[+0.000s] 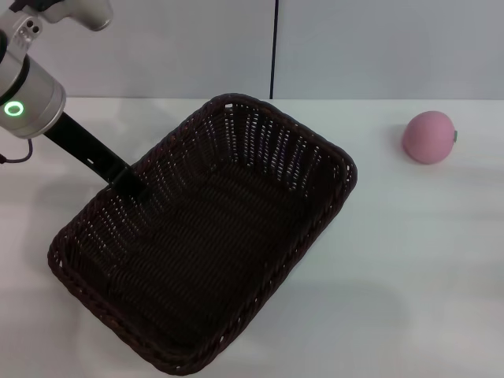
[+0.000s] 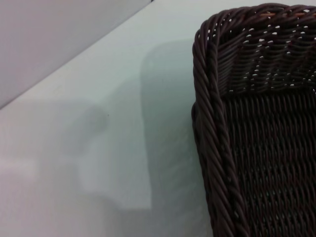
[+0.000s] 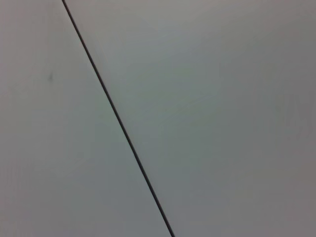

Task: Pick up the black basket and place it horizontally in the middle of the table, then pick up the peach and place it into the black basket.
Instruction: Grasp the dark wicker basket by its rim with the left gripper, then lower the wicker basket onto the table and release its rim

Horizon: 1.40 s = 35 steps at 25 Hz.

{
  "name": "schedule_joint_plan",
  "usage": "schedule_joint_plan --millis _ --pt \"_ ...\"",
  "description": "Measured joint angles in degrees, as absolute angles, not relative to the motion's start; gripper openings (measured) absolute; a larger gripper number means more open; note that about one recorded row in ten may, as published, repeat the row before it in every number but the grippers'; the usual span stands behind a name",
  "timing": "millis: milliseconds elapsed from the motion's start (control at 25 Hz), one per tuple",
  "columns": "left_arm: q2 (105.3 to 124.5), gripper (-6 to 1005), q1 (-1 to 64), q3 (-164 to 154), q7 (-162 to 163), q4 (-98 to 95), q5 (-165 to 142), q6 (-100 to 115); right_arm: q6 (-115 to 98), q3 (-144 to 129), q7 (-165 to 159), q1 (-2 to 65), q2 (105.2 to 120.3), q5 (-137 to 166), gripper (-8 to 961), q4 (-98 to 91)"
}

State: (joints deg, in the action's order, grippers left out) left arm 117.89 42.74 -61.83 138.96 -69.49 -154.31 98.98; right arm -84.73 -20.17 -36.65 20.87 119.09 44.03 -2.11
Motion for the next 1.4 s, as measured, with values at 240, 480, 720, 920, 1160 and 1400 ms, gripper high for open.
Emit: schedule_joint_plan --millis 240,480,720,920,1160,1400 --pt "117.94 549 42.7 -62.4 138.6 -69.7 -154.4 98.7 -84.2 -19.7 -36.6 20.8 119.09 44.0 545 -2.1" --pt "117.95 328 42.8 -62.7 138.3 -69.6 -154.5 98.7 -84.2 -19.3 -36.6 20.8 119.09 44.0 544 -2.1" --pt "117.95 228 42.4 -62.6 137.1 -70.8 -154.3 99.0 -84.1 -19.3 -36.6 20.8 119.09 44.0 545 -2.1" --pt "117.94 201 41.8 -61.5 134.9 -73.5 -152.6 99.2 -83.4 -19.3 -36.6 20.7 119.09 44.0 545 -2.1" --pt "117.93 200 41.1 -61.0 131.5 -76.3 -148.7 99.9 -83.3 -19.3 -36.6 20.6 119.09 44.0 545 -2.1" --pt "117.93 199 39.7 -60.5 127.3 -80.5 -142.1 101.4 -83.3 -19.3 -36.7 20.6 119.09 44.0 545 -2.1"
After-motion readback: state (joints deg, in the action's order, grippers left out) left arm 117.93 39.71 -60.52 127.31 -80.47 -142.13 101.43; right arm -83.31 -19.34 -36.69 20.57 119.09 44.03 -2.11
